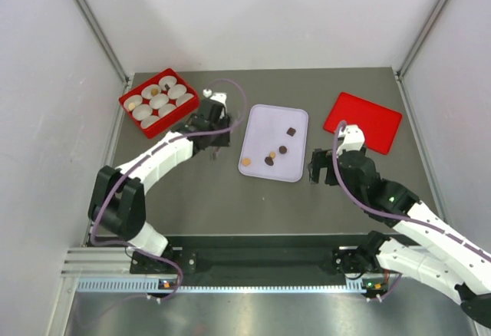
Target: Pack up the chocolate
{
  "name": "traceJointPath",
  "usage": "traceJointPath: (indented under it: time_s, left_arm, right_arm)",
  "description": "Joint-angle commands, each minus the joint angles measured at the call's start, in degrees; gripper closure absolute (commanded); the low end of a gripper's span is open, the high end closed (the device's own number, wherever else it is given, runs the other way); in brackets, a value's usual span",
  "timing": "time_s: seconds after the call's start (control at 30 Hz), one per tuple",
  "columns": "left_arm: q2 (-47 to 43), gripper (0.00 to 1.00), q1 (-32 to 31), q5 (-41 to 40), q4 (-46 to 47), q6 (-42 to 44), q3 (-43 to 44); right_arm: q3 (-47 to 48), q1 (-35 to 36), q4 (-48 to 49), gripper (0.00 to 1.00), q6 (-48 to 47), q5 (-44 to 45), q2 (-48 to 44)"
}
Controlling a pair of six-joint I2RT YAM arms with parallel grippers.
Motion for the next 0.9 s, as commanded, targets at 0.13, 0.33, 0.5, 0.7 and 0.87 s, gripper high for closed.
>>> traceJointPath:
  time_s: [0.13,0.33,0.5,0.7,0.87]
  left_arm:
    - [-7.0,0.54,-11.2,2.8,3.5,-0.2,-2.7]
    - [-2.7,0.53,-16.7,3.6,4.6,1.1,-0.9]
    - [2.1,0.51,-19.8,3.8,5.3,2.3,1.4]
    - [5.7,0.5,-22.6,2.3,5.4,2.1,2.9]
    - [6.6,0.5,-23.7,2.1,5.4,1.1,2.9]
  right_arm:
    - [3.6,0.2,-0.9,0.0,-0.5,2.5,-1.9]
    - [3.6,0.1,-2.1,0.0,-0.2,3.2,-3.2]
    - [3.6,0.1,-2.7,0.0,-0.3,3.7,-4.4]
    - [4.2,0.2,-3.3,0.0,-0.9,4.3,-4.8]
    - [4.1,0.1,-3.3,0.0,-1.2,4.5,-4.8]
